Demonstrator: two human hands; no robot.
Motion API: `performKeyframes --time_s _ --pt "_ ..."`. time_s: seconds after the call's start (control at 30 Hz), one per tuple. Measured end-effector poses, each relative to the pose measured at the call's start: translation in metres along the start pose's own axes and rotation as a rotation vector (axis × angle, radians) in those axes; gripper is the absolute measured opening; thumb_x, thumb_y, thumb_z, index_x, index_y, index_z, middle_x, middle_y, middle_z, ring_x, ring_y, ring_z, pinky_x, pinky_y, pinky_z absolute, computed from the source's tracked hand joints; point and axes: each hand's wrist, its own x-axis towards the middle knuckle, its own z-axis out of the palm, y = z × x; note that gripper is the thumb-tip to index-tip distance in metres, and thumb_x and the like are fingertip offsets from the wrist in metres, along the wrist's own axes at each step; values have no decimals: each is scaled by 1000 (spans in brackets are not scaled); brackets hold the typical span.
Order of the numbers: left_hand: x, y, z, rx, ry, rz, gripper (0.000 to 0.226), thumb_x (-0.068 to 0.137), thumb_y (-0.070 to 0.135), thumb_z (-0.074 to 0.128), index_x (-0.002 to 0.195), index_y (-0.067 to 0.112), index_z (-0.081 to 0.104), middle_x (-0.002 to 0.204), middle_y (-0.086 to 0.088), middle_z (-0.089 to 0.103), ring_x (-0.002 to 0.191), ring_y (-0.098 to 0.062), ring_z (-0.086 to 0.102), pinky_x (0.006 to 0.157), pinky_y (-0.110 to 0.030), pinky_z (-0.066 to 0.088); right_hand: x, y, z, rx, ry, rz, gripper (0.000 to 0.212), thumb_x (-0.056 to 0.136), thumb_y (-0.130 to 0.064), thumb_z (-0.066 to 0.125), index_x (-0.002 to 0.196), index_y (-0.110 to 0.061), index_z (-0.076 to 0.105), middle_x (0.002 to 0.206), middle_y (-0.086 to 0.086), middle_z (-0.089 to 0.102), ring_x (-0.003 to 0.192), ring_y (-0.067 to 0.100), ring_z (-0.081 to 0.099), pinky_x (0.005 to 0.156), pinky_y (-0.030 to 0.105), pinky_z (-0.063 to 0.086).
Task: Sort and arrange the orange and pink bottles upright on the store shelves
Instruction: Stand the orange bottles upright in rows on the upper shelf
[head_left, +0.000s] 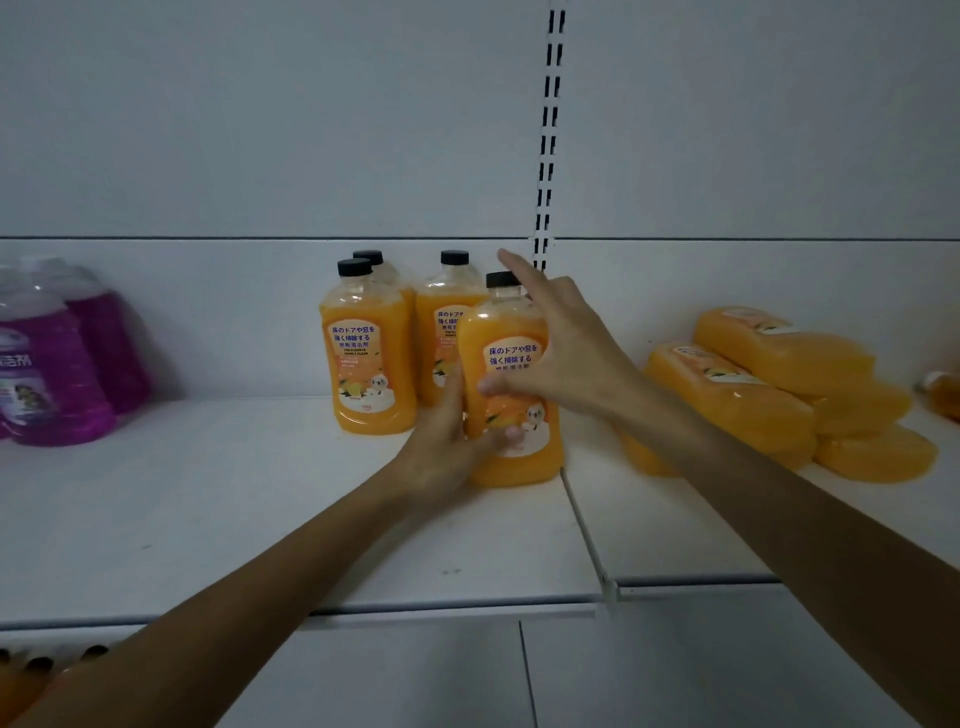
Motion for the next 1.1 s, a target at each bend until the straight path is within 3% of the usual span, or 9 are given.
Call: performKeyframes --time_s 0.07,0.2,0.27,0.37,0.43,0.73,0.9,1.1 --pt "-7 -3 -8 27 -3 32 62 86 20 60 134 36 24 123 22 46 112 0 49 83 -10 47 -8 -3 -1 2 -37 -50 105 66 -32 84 144 -46 15 123 -2 37 110 11 45 78 11 43" --pt "-17 -5 -15 127 58 64 58 85 26 62 129 38 27 118 27 47 103 8 52 81 -3 44 -13 -8 5 -24 -77 -96 105 69 -22 83 137 -56 10 136 -1 40 116 13 48 84 30 54" --pt "-23 -7 -15 263 95 34 55 86 35 60 131 35 30 125 20 48 111 1 50 91 -14 43 -10 -9 8 -18 -69 -92 104 69 -20 83 140 -53 14 138 -1 40 118 14 47 83 32 56" --pt "-31 -14 -19 868 57 -114 59 88 54 49 133 18 36 133 -1 45 121 -17 42 102 -31 37 -2 -8 13 -47 -51 -83 104 69 -19 83 143 -46 15 136 2 41 116 14 47 85 32 54" --pt "-34 -15 -20 1013 7 -199 60 89 57 43 129 12 39 129 -7 45 120 -22 40 104 -35 36 5 -7 18 -63 -41 -72 104 69 -18 83 144 -44 16 135 5 42 114 18 49 88 34 52" --pt "-37 -11 -17 1088 -13 -203 54 92 56 35 117 9 46 124 -7 49 114 -21 44 99 -34 37 42 3 43 -108 4 -22 102 73 -14 80 147 -38 15 139 9 33 118 19 45 82 19 40" --pt "-37 -11 -17 1069 -18 -206 54 92 56 35 118 10 46 126 -5 48 114 -20 43 101 -34 38 57 9 54 -161 23 -1 103 71 -18 81 147 -40 14 140 10 29 128 27 37 98 46 47" --pt "-36 -7 -17 1192 11 -59 41 94 46 38 107 12 57 109 -4 60 98 -20 54 87 -32 43 53 11 48 -299 -6 -20 111 72 -34 79 149 -41 -1 146 10 26 134 27 28 99 47 40"
